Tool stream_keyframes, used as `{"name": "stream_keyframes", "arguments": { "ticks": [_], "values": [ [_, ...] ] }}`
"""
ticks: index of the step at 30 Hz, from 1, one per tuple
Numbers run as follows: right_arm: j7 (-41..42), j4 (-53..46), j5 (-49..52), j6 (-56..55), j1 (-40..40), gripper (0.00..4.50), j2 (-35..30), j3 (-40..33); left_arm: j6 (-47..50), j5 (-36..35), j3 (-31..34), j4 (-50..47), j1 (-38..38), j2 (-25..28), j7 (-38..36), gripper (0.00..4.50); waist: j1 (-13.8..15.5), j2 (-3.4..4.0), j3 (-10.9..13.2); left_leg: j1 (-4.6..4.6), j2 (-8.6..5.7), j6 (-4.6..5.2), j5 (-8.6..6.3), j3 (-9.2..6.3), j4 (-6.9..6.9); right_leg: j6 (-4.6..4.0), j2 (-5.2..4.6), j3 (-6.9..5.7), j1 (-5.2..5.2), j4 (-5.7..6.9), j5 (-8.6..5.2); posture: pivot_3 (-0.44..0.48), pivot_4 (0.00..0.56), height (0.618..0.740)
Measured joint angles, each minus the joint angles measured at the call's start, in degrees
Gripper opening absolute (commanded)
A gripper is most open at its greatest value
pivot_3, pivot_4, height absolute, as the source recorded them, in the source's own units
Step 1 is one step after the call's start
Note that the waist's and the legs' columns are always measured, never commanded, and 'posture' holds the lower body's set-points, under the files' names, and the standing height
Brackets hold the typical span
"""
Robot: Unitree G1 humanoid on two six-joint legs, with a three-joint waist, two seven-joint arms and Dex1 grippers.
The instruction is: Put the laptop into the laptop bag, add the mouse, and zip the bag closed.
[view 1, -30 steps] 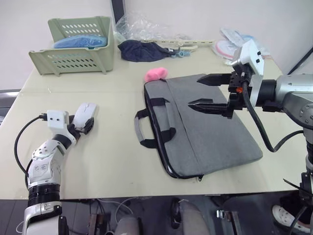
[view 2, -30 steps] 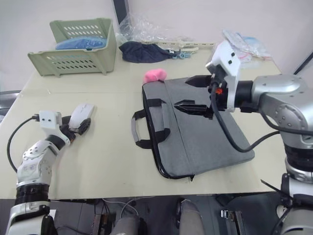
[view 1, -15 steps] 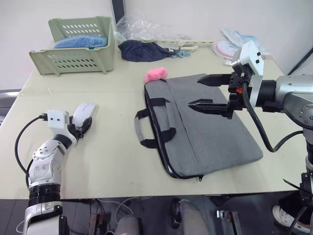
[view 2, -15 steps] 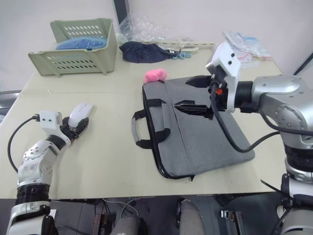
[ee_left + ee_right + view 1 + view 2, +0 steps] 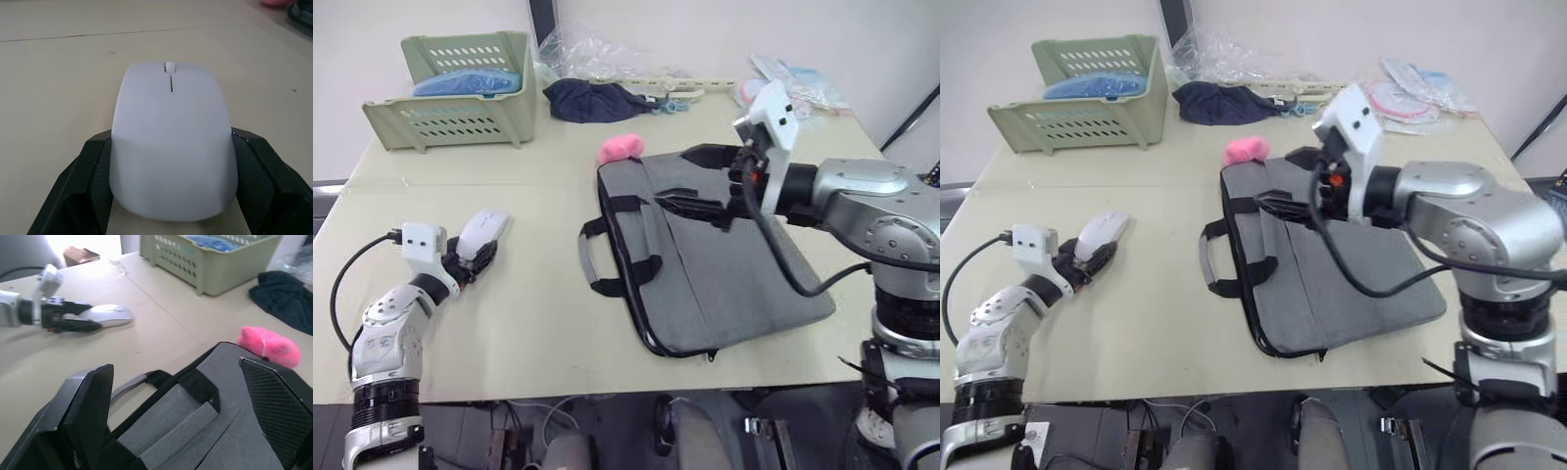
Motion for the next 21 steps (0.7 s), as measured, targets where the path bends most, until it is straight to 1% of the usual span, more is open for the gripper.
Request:
{"name": "stream_keyframes", "arguments": {
  "ticks": [2, 4, 6, 10, 12, 13, 14, 16, 18, 21],
  "values": [
    [-5.8, -2.9, -1.0, 2.7, 1.9, 4.50, 5.0, 1.1, 1.9, -2.3, 1.1, -3.5, -0.1, 2.8, -2.5, 2.76, 0.0, 0.00, 0.0, -0.02, -0.01, 0.00, 0.00, 0.00, 0.00, 0.00, 0.00, 0.01, -0.02, 0.00, 0.00, 0.000, 0.150, 0.740],
    [-9.5, -5.0, -2.7, 4.0, 4.2, 4.50, 6.6, 4.3, 3.4, -4.4, 2.4, -6.6, -0.3, 4.6, -4.3, 2.76, 0.4, 0.00, 0.0, -0.04, -0.09, 0.01, 0.00, -0.04, 0.00, 0.00, -0.05, 0.02, -0.01, -0.01, 0.00, 0.000, 0.150, 0.740],
    [-12.0, -6.9, -4.8, 4.4, 5.9, 4.50, 6.9, 6.5, 4.9, -5.6, 2.6, -7.3, -0.4, 5.6, -5.6, 2.76, 0.4, 0.00, 0.0, -0.05, -0.13, 0.02, -0.01, -0.04, -0.03, 0.00, -0.07, 0.00, 0.01, -0.08, 0.00, 0.000, 0.150, 0.740],
    [-16.1, -8.0, -6.9, 5.8, 7.6, 4.50, 10.1, 7.0, 7.2, -6.7, 1.6, -7.3, -2.0, 5.6, -6.5, 2.76, 0.1, 0.00, 0.0, -0.03, -0.10, 0.01, 0.00, -0.02, -0.06, 0.00, 0.00, 0.00, 0.01, -0.09, 0.00, 0.000, 0.150, 0.740],
    [-17.8, -8.2, -9.1, 5.3, 8.7, 4.50, 10.8, 9.5, 7.6, -6.7, 1.1, -7.3, -3.6, 5.6, -6.6, 2.76, -0.1, 0.00, 0.0, 0.00, -0.10, 0.01, 0.00, -0.02, -0.06, 0.00, 0.00, 0.01, 0.03, -0.08, 0.00, 0.000, 0.150, 0.740],
    [-19.0, -8.2, -11.3, 4.5, 9.9, 4.50, 11.1, 12.6, 7.7, -6.7, 0.5, -7.3, -4.7, 5.5, -6.6, 2.76, -0.2, 0.00, 0.0, 0.00, -0.10, 0.01, 0.00, 0.01, -0.07, 0.00, 0.00, 0.03, 0.02, -0.09, 0.00, 0.000, 0.150, 0.740],
    [-19.5, -8.1, -12.6, 3.8, 10.8, 4.50, 11.2, 14.1, 7.8, -6.7, 0.1, -7.5, -5.2, 5.1, -6.6, 2.76, -0.3, 0.00, 0.0, 0.01, -0.10, 0.01, 0.00, 0.01, -0.07, 0.00, 0.00, 0.02, 0.03, -0.09, 0.00, 0.000, 0.150, 0.740],
    [-20.0, -7.7, -13.9, 3.5, 11.4, 4.50, 11.5, 15.5, 7.9, -6.7, -0.4, -7.7, -5.3, 4.6, -6.6, 2.76, -0.4, 0.00, 0.0, 0.00, -0.11, 0.01, 0.00, 0.02, -0.08, 0.00, 0.00, 0.02, 0.02, -0.10, 0.00, 0.000, 0.150, 0.740],
    [-21.3, -6.1, -15.9, 2.3, 11.4, 4.50, 13.5, 15.8, 8.0, -6.7, -1.1, -7.6, -5.4, 3.5, -6.6, 2.76, -0.8, 0.00, 0.0, 0.00, -0.11, 0.01, 0.00, 0.02, -0.07, 0.00, 0.00, 0.01, 0.03, -0.09, 0.00, 0.000, 0.150, 0.740],
    [-22.6, -2.1, -20.2, -0.4, 11.0, 4.50, 15.0, 19.2, 8.0, -6.6, -3.1, -7.6, -7.0, 2.6, -6.6, 2.76, -1.4, 0.00, 0.0, 0.01, -0.10, 0.01, 0.00, 0.00, -0.06, 0.00, 0.00, 0.02, 0.03, -0.07, 0.00, 0.000, 0.150, 0.740]
  ]
}}
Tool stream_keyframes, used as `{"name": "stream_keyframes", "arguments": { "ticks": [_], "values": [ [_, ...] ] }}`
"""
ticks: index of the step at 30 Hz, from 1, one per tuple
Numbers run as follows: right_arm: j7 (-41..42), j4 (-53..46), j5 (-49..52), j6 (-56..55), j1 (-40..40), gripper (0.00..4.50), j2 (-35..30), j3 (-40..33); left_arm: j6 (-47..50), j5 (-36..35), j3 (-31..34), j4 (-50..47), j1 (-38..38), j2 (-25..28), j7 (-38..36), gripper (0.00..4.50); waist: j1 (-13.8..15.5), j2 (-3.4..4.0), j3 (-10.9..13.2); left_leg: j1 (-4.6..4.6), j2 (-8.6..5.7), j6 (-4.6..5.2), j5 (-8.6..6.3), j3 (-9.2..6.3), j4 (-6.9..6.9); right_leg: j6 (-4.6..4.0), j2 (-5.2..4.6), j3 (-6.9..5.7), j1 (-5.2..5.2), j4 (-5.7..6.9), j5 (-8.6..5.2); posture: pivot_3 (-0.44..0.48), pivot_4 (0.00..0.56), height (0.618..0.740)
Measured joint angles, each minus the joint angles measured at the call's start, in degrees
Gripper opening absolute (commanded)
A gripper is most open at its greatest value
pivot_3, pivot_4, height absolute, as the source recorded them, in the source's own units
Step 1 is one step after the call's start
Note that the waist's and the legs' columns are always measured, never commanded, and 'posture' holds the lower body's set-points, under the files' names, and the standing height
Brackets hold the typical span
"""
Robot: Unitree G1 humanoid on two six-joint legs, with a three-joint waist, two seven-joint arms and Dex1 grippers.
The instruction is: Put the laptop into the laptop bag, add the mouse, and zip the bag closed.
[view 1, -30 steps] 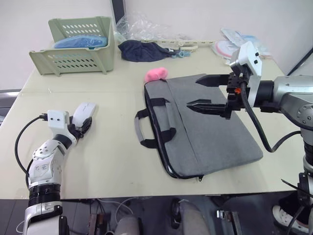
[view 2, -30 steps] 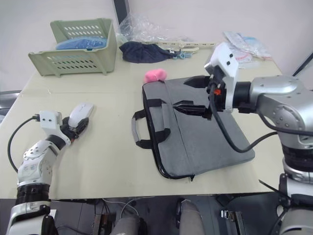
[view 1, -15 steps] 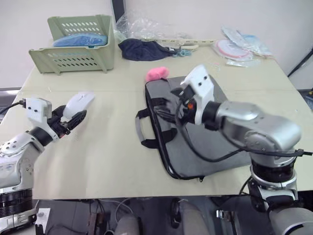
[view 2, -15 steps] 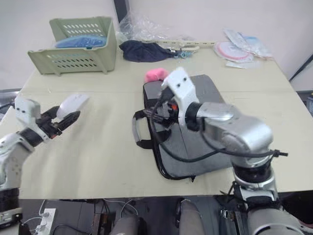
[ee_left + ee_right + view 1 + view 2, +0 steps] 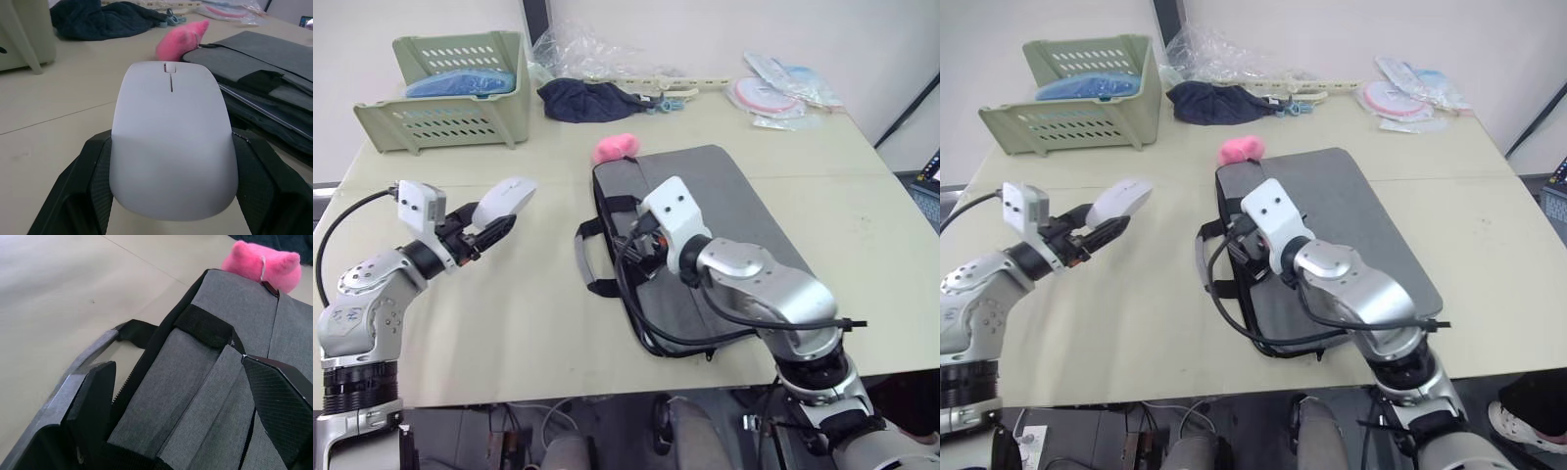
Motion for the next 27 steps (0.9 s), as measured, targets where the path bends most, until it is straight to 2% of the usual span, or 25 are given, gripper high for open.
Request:
{"name": "stream_keyframes", "arguments": {
  "ticks": [10, 14, 18, 27],
  "values": [
    [0.4, 7.2, -8.3, -6.9, -1.6, 4.50, 0.7, 5.0, 0.0, 0.1, -1.8, 1.0, -2.2, -1.3, -0.1, 2.76, -0.1, 0.00, 0.0, 0.00, 0.00, 0.00, 0.00, -0.02, 0.00, 0.00, 0.00, 0.00, 0.00, -0.01, 0.00, 0.000, 0.150, 0.740],
    [1.2, 9.9, -9.9, -7.8, -3.1, 4.50, 3.1, 5.3, 0.0, 0.2, -2.2, 1.2, -3.0, -1.6, 0.0, 2.76, -0.1, 0.00, 0.0, -0.01, 0.00, 0.00, 0.00, -0.02, 0.01, 0.00, 0.00, 0.01, 0.00, -0.01, 0.00, 0.000, 0.150, 0.740],
    [2.2, 10.1, -9.8, -6.7, -3.4, 4.50, 6.2, 4.9, 0.0, 0.2, -2.6, 1.3, -3.3, -2.0, 0.0, 2.76, -0.1, 0.00, 0.0, -0.02, 0.00, 0.01, 0.00, -0.04, 0.01, 0.00, 0.00, 0.00, 0.00, -0.01, 0.00, 0.000, 0.150, 0.740],
    [4.2, 12.0, -10.4, -2.7, -5.1, 4.50, 6.1, 5.4, -0.1, 0.4, -4.0, 2.3, -4.2, -3.2, 0.1, 2.76, -0.1, 0.00, 0.0, -0.01, 0.00, 0.01, 0.00, -0.06, 0.02, 0.00, 0.00, -0.01, 0.01, -0.01, 0.00, 0.000, 0.150, 0.740]
  ]
}}
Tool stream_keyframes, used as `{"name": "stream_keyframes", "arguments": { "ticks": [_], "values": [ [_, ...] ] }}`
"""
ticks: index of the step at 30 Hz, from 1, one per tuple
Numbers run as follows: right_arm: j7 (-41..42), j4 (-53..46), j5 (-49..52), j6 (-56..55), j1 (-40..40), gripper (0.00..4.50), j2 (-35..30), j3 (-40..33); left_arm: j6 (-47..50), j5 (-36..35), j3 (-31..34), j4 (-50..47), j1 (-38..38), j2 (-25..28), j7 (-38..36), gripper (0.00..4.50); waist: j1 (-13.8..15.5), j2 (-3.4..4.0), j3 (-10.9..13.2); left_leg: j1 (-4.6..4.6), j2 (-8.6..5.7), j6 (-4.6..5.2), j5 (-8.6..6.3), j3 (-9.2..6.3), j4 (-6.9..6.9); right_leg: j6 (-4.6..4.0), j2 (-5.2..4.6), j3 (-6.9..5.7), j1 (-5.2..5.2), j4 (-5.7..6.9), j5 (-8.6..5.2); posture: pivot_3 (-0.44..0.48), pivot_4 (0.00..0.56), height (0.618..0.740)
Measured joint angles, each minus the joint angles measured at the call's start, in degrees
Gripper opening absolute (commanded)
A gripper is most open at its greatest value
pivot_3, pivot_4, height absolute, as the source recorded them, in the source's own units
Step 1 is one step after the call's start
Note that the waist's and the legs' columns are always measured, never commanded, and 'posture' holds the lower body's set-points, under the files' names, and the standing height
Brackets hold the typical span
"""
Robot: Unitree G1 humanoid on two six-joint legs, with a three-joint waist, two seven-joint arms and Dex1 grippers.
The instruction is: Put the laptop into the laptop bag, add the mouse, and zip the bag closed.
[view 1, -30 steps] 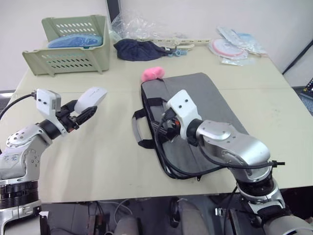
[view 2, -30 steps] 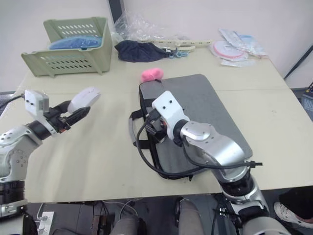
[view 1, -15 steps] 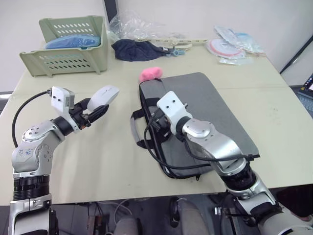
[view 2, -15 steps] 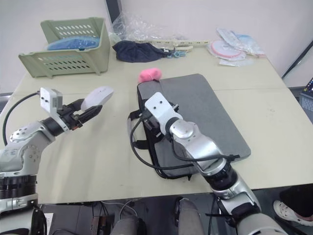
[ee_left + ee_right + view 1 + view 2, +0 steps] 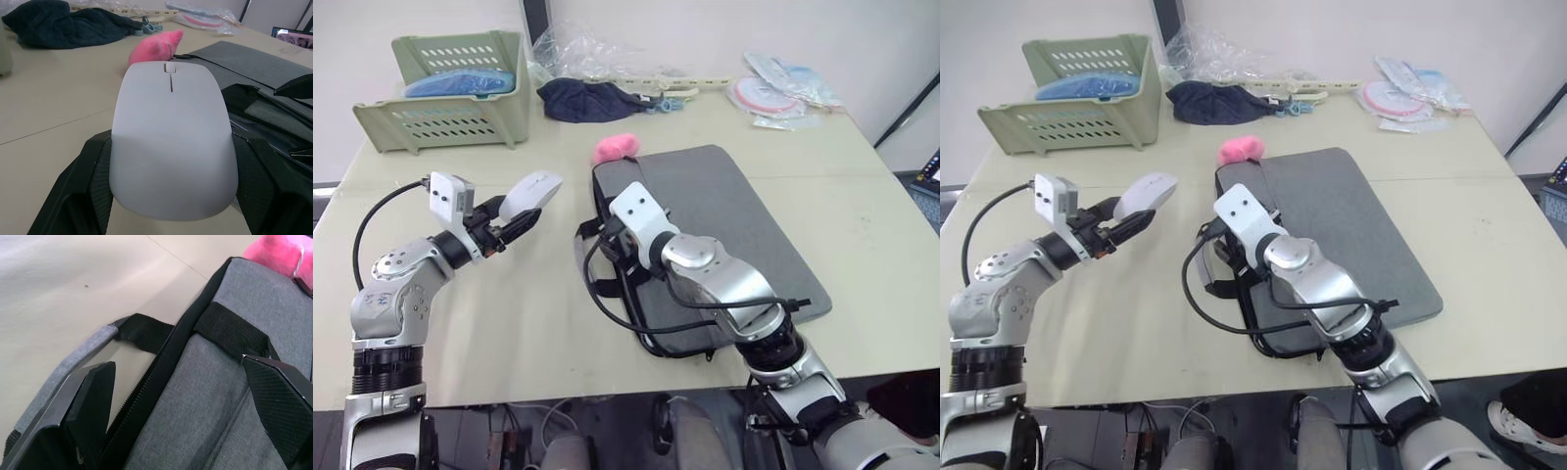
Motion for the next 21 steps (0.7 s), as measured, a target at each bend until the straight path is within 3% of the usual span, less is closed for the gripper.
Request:
{"name": "stream_keyframes", "arguments": {
  "ticks": [13, 17, 18, 20, 21],
  "values": [
    [0.2, 0.6, -3.8, 3.3, 0.0, 4.50, -3.6, 4.1, -0.6, 0.9, -0.5, 1.1, -0.5, -0.8, 0.0, 2.76, 0.2, 0.00, 0.0, -0.01, 0.00, 0.00, 0.00, -0.02, 0.01, 0.00, -0.01, 0.00, 0.01, -0.01, 0.00, 0.000, 0.150, 0.740],
    [0.6, 0.5, -4.2, 3.3, 0.0, 3.47, -3.8, 4.2, -1.0, 1.2, -0.5, 1.2, -0.6, -1.1, 0.0, 2.76, 0.3, 0.00, 0.0, -0.02, 0.00, 0.00, 0.00, -0.04, 0.01, 0.00, -0.01, 0.00, 0.02, -0.01, 0.00, 0.000, 0.150, 0.740],
    [0.6, 0.5, -4.3, 3.4, 0.0, 2.86, -3.8, 4.3, -1.1, 1.2, -0.5, 1.2, -0.6, -1.2, 0.0, 2.76, 0.3, 0.00, 0.0, -0.02, 0.00, 0.00, 0.00, -0.05, 0.02, 0.00, -0.01, 0.00, 0.03, -0.01, 0.00, 0.000, 0.150, 0.740],
    [0.6, 0.4, -4.6, 3.7, 0.0, 2.25, -4.0, 4.3, -1.1, 1.3, -0.5, 1.2, -0.6, -1.5, 0.0, 2.76, 0.3, 0.00, 0.0, -0.02, 0.00, 0.00, 0.00, -0.06, 0.02, 0.00, -0.01, -0.01, 0.04, -0.02, 0.00, 0.000, 0.150, 0.740],
    [0.6, 0.1, -5.2, 4.0, 0.0, 1.63, -4.2, 4.3, -1.1, 1.3, -0.5, 1.2, -0.6, -1.8, 0.0, 2.76, 0.3, 0.00, 0.0, -0.02, 0.00, 0.00, 0.00, -0.06, 0.02, 0.00, -0.01, -0.01, 0.04, -0.02, 0.00, 0.000, 0.150, 0.740]
  ]
}}
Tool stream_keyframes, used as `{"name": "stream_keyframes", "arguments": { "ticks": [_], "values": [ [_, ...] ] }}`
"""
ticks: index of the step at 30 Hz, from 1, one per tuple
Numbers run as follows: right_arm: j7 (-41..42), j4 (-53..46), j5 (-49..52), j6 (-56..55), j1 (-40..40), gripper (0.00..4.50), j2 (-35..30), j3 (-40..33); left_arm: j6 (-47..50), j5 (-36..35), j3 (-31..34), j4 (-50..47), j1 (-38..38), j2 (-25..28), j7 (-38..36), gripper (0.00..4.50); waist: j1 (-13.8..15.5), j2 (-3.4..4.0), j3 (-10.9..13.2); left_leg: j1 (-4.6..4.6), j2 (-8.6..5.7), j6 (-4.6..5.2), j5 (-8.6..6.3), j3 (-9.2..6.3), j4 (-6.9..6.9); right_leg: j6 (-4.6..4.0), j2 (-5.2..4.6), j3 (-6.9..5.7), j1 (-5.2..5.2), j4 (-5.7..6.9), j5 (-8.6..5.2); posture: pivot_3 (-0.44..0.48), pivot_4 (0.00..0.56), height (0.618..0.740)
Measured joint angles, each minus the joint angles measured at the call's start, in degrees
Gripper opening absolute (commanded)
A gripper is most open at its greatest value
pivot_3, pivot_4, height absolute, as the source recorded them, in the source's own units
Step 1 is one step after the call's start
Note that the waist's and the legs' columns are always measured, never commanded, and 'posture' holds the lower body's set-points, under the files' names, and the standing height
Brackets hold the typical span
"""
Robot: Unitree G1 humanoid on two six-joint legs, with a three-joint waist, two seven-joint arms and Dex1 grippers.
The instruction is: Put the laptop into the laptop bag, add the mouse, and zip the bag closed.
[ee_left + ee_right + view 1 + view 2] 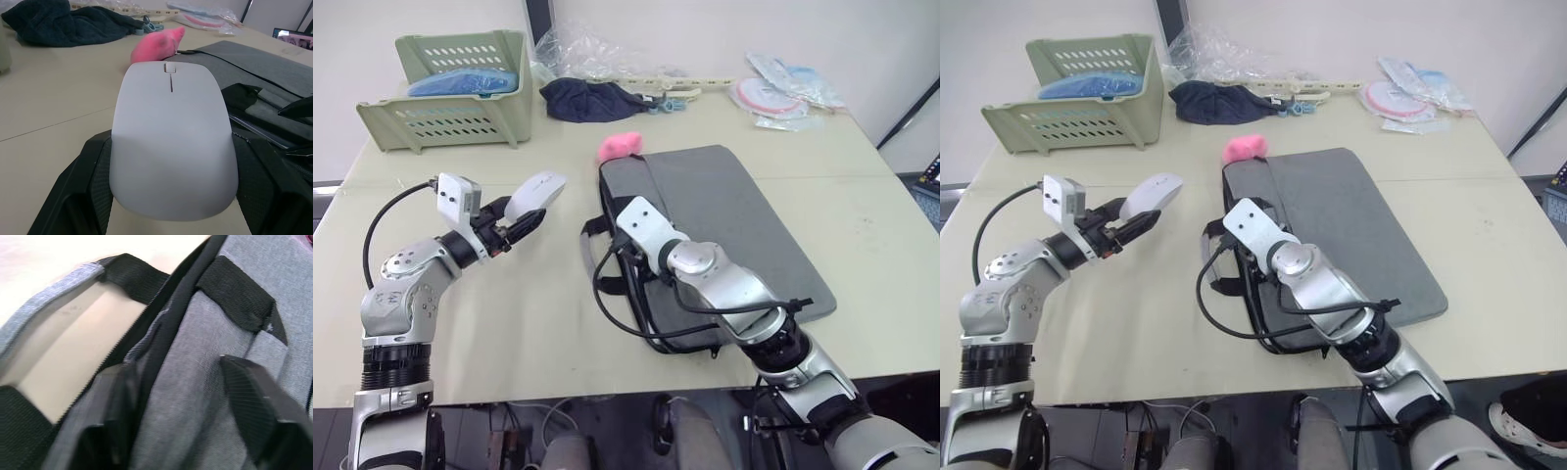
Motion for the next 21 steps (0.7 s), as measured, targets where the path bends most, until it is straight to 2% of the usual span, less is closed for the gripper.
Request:
{"name": "stream_keyframes", "arguments": {
  "ticks": [2, 3, 18, 20, 21],
  "values": [
    [0.0, -0.2, -0.4, 0.3, 0.0, 0.77, -0.3, 0.0, 0.0, 0.1, -0.1, 0.0, 0.0, -0.2, 0.0, 2.76, 0.0, 0.00, 0.0, 0.00, 0.00, 0.00, 0.00, 0.00, 0.00, 0.00, 0.00, 0.00, 0.01, 0.00, 0.00, 0.000, 0.150, 0.740],
    [0.0, -0.2, -0.5, 0.3, 0.0, 0.59, -0.3, 0.0, 0.0, 0.1, -0.1, 0.0, 0.0, -0.3, 0.0, 2.76, 0.0, 0.00, 0.0, 0.00, 0.00, 0.00, 0.00, 0.00, 0.00, 0.00, 0.00, 0.00, 0.01, 0.00, 0.00, 0.000, 0.150, 0.740],
    [0.5, -5.0, -1.0, 2.0, 0.1, 0.59, -4.4, -0.3, 0.0, 0.7, -1.2, 0.1, -0.1, -0.7, -0.1, 2.76, 0.1, 0.00, 0.0, -0.03, 0.00, 0.00, 0.00, -0.04, -0.01, 0.00, 0.00, -0.03, 0.01, -0.10, 0.00, 0.000, 0.150, 0.740],
    [0.7, -5.9, -1.0, 2.6, 0.1, 0.07, -5.5, -0.5, 0.0, 0.7, -1.4, 0.1, -0.2, -0.9, -0.1, 2.76, 0.1, 0.00, 0.0, -0.04, 0.00, 0.00, 0.00, -0.05, -0.02, 0.00, 0.00, -0.03, 0.02, -0.11, 0.00, 0.000, 0.150, 0.740],
    [0.9, -6.5, -1.0, 3.0, 0.1, 0.01, -6.0, -0.7, -0.1, 0.7, -1.5, 0.1, -0.2, -1.0, -0.1, 2.76, 0.1, 0.00, 0.0, -0.04, 0.00, 0.00, 0.00, -0.05, -0.01, 0.00, 0.00, -0.03, 0.02, -0.12, 0.00, 0.000, 0.150, 0.740]
  ]
}}
